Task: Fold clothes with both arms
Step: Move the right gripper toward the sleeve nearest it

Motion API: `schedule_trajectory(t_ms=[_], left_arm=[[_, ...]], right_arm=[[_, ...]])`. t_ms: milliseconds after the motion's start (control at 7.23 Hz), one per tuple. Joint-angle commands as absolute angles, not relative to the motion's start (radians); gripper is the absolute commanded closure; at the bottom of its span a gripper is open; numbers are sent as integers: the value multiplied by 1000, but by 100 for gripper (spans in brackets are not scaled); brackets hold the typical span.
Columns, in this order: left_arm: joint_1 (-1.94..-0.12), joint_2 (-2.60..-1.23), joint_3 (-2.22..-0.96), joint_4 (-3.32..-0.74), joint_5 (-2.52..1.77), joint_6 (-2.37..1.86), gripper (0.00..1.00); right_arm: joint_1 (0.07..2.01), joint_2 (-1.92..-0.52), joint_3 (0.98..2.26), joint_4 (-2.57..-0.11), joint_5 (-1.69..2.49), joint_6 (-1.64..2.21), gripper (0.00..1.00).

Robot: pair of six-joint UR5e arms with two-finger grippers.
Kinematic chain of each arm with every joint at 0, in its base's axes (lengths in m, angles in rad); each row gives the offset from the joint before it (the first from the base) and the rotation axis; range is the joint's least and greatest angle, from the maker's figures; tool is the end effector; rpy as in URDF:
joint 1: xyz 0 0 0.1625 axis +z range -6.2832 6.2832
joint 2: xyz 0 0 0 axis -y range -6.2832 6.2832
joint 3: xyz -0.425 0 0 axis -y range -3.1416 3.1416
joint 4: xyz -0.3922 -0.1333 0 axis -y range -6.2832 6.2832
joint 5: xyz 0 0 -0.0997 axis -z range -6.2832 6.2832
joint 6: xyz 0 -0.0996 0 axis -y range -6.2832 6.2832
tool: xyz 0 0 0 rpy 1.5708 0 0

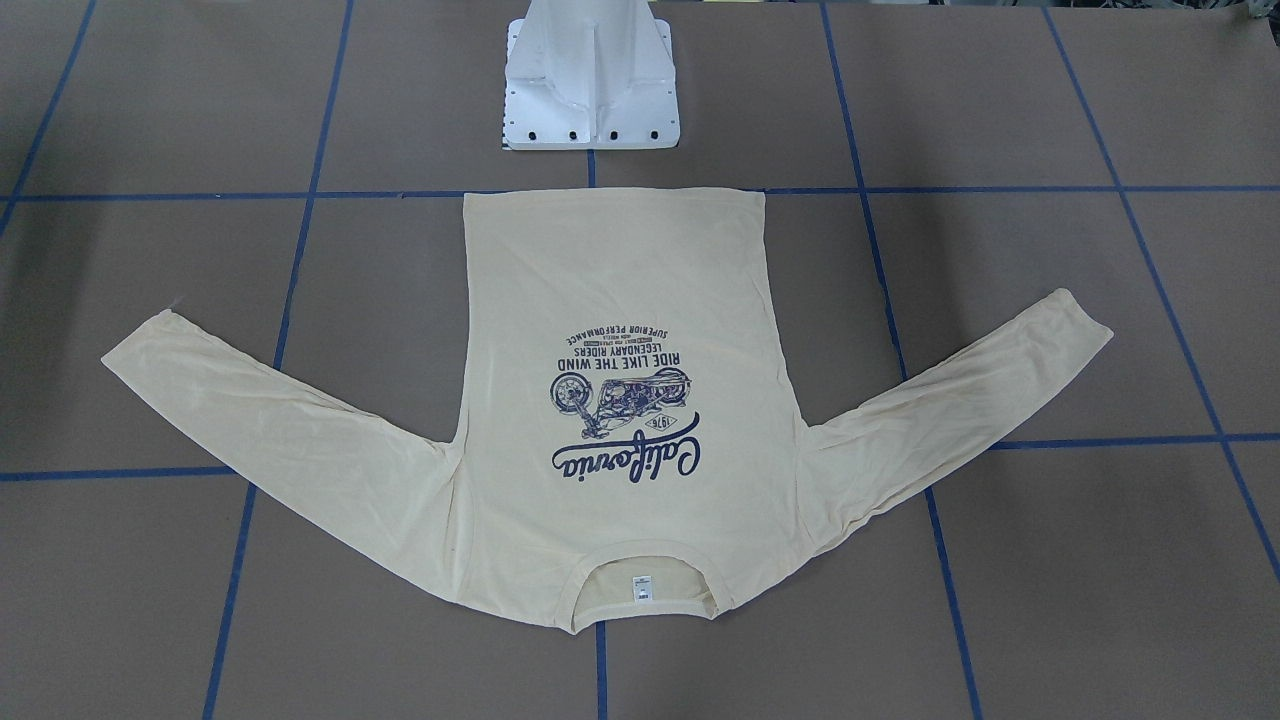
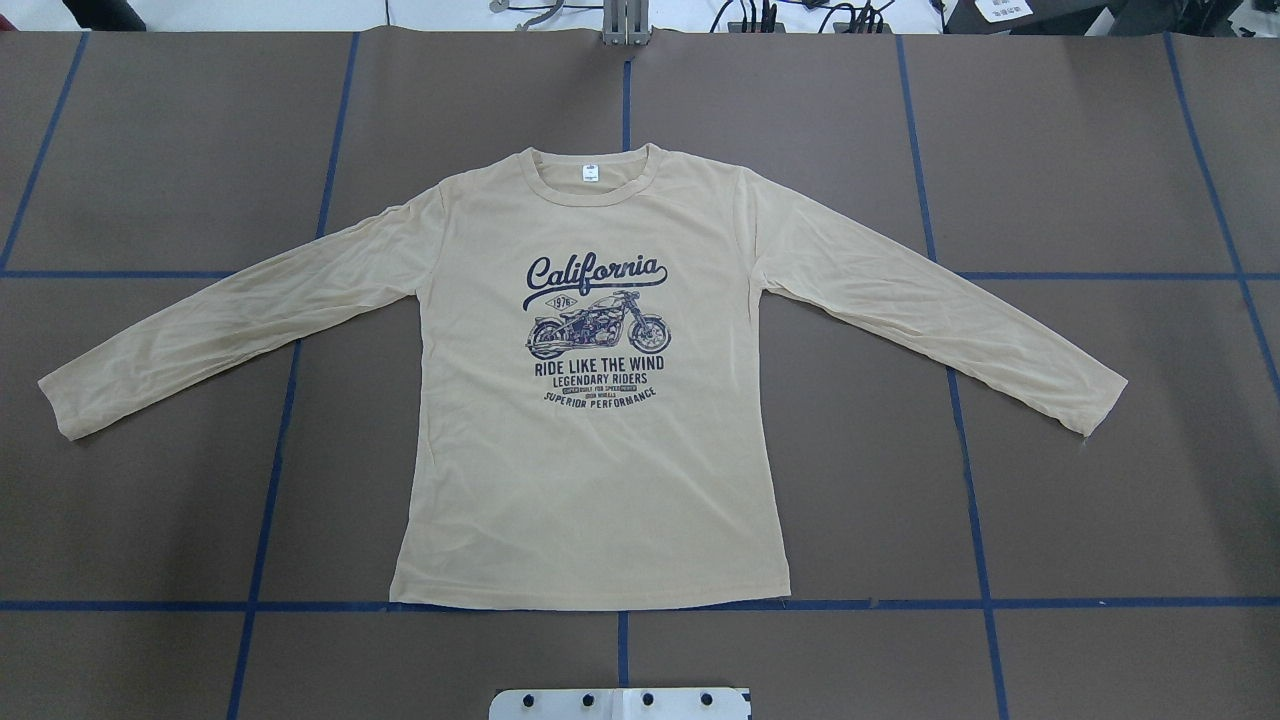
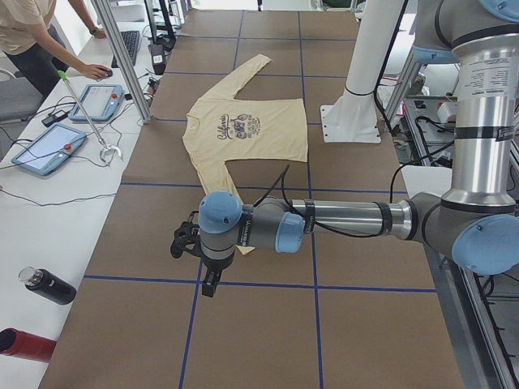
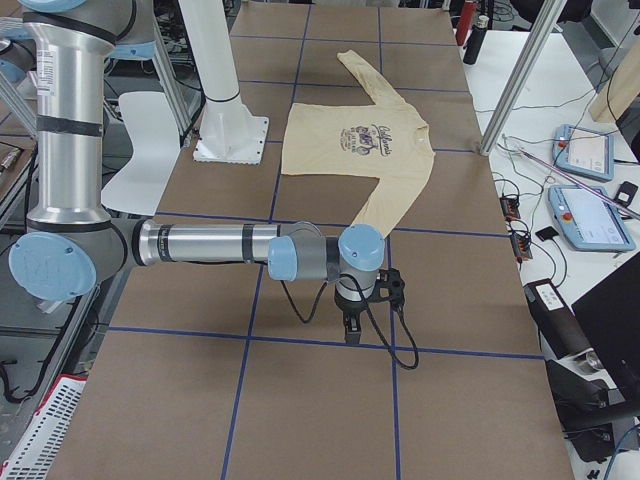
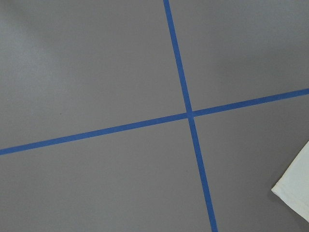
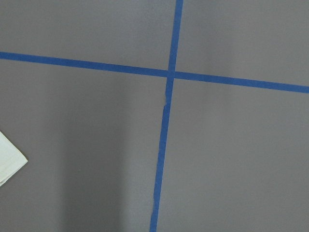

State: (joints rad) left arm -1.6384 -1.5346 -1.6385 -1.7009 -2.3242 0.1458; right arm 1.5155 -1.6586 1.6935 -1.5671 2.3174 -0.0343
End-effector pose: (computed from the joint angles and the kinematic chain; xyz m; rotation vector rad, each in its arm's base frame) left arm -0.0979 -0.4812 0.6305 0.2332 0.7315 0.1352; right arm 0.0403 -0.4601 0.6414 0.0290 -0.7472 -0.0998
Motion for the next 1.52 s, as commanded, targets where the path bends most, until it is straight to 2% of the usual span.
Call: schedule_trajectory(t_ms=[0,553,969,1107,1384], left_arm=[[-1637,-1531,-1670,-1709,-2281,150,0],[-1637,-1534,-1735,-1726,-2273,149,0],[-1637,-1508,-1718,-1922,-2281,123,0],[-1637,-1570,-1680,-2019,-2283,89,0],[-1635,-1595,-1657,-2174,-2283,36,0]], right_arm=[[1516,-1663,1692,-1563,2319,-38,0],[1523,-1652,1735,-1563,2319,-40,0],[1528,-1644,1860,-1563,2319,-31,0],[1528,-1603,1876,-1563,2319,-29,0],[1528,-1563,1894,-1562,2322,-3,0]])
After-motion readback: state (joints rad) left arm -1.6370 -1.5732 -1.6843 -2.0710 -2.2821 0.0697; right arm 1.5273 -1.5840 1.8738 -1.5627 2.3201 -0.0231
